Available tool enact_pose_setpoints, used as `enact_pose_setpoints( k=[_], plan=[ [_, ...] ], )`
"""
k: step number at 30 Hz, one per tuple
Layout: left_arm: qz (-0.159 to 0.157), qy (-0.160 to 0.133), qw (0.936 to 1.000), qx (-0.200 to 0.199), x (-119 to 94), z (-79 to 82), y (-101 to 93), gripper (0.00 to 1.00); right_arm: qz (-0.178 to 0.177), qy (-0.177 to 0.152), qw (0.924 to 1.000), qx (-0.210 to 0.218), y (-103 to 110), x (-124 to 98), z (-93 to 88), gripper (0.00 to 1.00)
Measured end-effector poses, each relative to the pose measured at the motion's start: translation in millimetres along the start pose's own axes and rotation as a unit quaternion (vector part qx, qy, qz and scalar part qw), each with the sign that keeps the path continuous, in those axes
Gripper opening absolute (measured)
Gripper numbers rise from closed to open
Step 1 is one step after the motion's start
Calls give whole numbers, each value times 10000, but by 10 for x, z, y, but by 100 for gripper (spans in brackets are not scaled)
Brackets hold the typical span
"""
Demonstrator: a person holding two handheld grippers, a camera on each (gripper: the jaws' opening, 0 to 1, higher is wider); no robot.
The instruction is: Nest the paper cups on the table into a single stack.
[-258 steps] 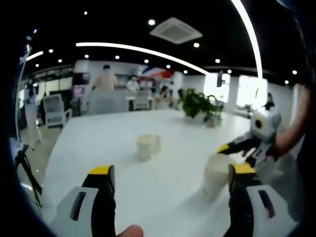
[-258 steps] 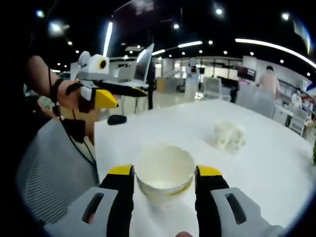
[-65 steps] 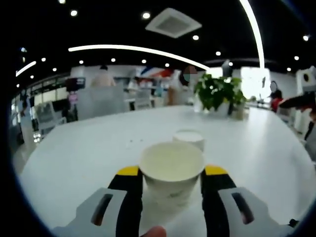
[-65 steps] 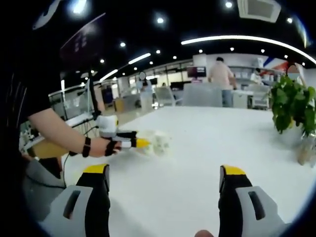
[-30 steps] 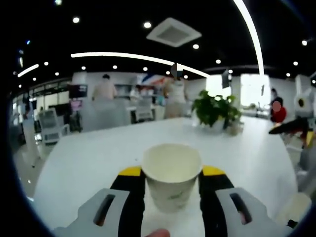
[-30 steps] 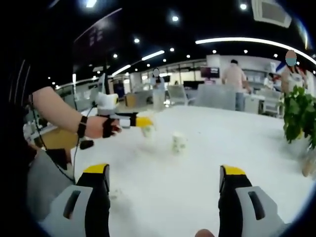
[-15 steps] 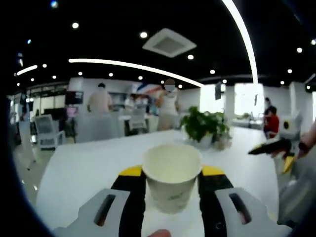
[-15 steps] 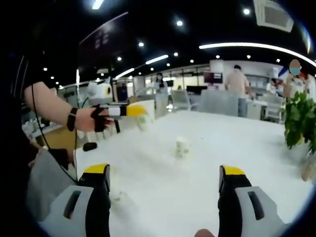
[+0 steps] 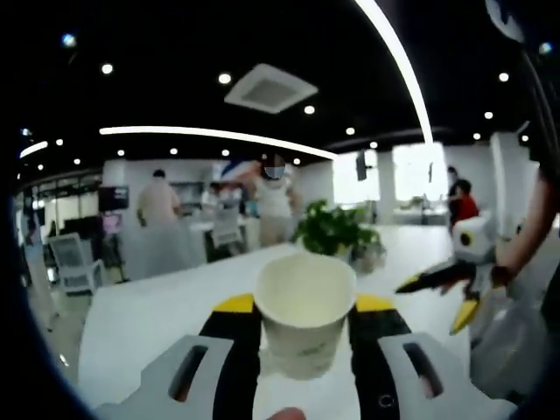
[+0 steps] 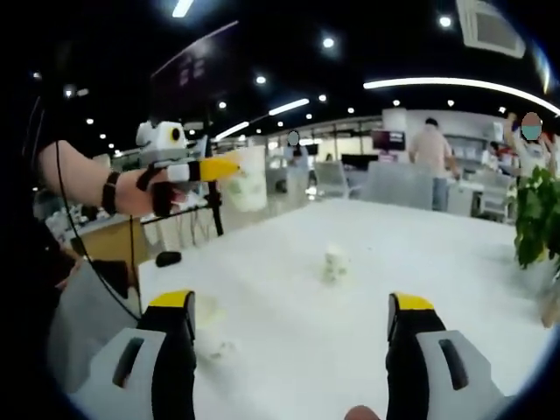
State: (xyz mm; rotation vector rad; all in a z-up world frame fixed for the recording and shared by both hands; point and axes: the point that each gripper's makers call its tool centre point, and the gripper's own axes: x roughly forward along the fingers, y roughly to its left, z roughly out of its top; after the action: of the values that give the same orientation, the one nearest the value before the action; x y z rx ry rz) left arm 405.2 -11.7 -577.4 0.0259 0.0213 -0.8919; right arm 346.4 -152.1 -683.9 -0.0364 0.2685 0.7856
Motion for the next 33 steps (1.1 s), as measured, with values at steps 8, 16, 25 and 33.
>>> enact_pose_setpoints(
  k=[8,16,25,33],
  plan=[
    [-29,80,9999,108,-232,29,-237,37,59,-26,10000,-5,88,23,23,89],
    [23,60,10000,-54,-390,85,-363,37,38,-1,10000,65,95,-13,-37,89],
    [-57,152,9998,-94,-433,38,-532,37,42,32,10000,48,90,-61,-74,89],
    [-154,227,9995,-164,-432,-47,-661,37,19,42,10000,69,75,-61,-85,89]
  ],
)
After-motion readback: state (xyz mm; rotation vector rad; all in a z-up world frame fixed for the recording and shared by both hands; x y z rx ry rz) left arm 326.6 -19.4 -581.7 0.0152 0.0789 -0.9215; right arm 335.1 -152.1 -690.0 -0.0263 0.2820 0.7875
